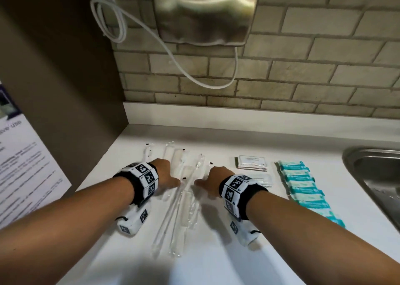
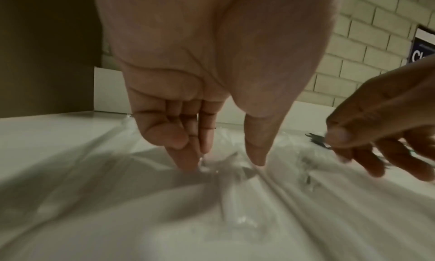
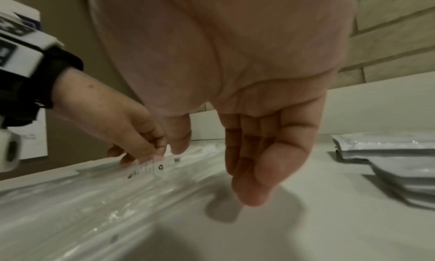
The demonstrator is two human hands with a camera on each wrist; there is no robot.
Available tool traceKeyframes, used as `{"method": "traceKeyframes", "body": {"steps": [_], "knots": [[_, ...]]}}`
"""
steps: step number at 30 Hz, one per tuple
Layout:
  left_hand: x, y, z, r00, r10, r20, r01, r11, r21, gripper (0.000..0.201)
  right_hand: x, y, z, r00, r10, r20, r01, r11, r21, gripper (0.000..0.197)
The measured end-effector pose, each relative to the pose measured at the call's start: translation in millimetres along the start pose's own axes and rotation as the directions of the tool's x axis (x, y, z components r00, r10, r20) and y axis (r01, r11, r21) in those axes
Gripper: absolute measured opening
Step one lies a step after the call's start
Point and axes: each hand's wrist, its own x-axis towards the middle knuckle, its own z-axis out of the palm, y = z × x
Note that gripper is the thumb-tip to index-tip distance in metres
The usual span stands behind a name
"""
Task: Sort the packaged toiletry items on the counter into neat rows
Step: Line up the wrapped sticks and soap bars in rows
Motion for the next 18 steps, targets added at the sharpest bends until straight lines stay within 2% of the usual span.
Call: {"method": "traceKeyframes", "body": {"steps": [3, 7, 9, 12, 15, 18], "knots": [[3, -6, 7, 0.999, 0.032, -0.013, -0.033, 0.998, -0.055, 0.042, 7, -9, 3, 1.0, 0.03, -0.001, -0.03, 0.998, -0.057, 0.029], [5, -15, 2, 0.999, 0.034, -0.005, -0.035, 0.993, -0.112, 0.027, 18, -16, 4, 0.992, 0.125, -0.021, -0.126, 0.991, -0.039, 0.028], [6, -22, -1, 0.999, 0.044, -0.006, -0.044, 0.993, -0.108, 0.027, 25, -17, 2, 0.982, 0.18, -0.048, -0.179, 0.983, 0.031, 0.03], [5, -34, -2, 0.998, 0.044, -0.037, -0.048, 0.993, -0.111, 0.028, 30, -20, -5, 0.957, 0.273, -0.104, -0.244, 0.943, 0.228, 0.043], [-4, -43, -3, 0.998, 0.051, -0.046, -0.057, 0.989, -0.135, 0.038, 35, -24, -8, 0.94, 0.301, -0.157, -0.232, 0.907, 0.35, 0.042], [-15, -47, -2, 0.997, 0.073, 0.007, -0.071, 0.991, -0.117, 0.043, 42, -30, -6, 0.934, 0.314, -0.168, -0.211, 0.869, 0.448, 0.043]]}}
